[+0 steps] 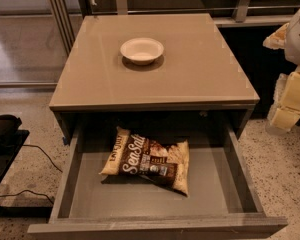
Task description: Pick brown chip bag from top drawer and place on counter
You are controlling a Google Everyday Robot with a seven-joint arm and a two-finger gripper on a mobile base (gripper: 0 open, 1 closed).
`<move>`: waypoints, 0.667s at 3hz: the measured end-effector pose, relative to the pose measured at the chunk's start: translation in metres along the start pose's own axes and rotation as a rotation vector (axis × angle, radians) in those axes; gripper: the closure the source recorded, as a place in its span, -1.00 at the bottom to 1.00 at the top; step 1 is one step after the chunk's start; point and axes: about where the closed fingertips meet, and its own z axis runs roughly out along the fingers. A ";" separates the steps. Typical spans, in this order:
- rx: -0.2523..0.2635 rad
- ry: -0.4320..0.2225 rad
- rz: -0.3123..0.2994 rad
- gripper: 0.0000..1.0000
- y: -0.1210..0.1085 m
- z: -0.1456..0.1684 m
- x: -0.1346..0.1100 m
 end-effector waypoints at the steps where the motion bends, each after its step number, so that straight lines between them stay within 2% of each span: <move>1: 0.000 0.000 0.000 -1.00 0.000 0.000 0.000; 2: 0.004 -0.029 0.003 -1.00 0.005 0.008 -0.002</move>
Offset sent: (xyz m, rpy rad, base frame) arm -0.0053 0.0116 -0.0314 0.0805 -0.0139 0.0104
